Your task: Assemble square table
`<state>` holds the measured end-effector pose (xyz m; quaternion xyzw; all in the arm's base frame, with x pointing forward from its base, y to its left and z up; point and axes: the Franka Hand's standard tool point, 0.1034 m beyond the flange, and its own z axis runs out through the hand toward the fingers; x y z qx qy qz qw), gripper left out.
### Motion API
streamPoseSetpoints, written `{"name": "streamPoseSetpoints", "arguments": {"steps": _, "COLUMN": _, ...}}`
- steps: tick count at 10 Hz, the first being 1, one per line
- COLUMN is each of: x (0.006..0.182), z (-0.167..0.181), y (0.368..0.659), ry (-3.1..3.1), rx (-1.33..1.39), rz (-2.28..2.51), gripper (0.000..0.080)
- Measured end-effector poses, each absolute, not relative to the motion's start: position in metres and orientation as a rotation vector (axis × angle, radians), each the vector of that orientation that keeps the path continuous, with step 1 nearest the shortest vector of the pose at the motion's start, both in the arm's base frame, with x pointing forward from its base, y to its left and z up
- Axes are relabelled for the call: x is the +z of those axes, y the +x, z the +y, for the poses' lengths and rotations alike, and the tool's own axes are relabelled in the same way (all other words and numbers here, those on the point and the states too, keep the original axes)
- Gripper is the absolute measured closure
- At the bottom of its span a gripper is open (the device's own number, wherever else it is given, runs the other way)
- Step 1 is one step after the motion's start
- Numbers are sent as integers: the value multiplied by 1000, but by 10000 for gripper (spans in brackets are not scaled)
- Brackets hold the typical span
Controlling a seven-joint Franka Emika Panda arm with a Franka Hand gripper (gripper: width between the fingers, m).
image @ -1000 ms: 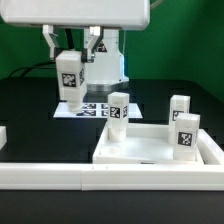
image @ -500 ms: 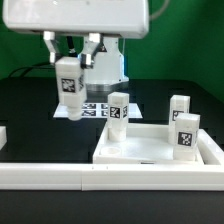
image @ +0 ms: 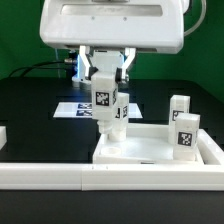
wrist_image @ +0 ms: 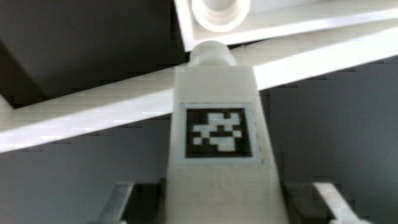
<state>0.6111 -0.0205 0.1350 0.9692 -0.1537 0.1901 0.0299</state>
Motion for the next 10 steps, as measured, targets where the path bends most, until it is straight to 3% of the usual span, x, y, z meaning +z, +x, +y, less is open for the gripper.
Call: {"name": "streamPoseSetpoints", "arguments": {"steps": 10, "x": 111, "z": -12, "y": 605, "ry": 2977, "rx": 579, "rz": -438, "gripper": 508}}
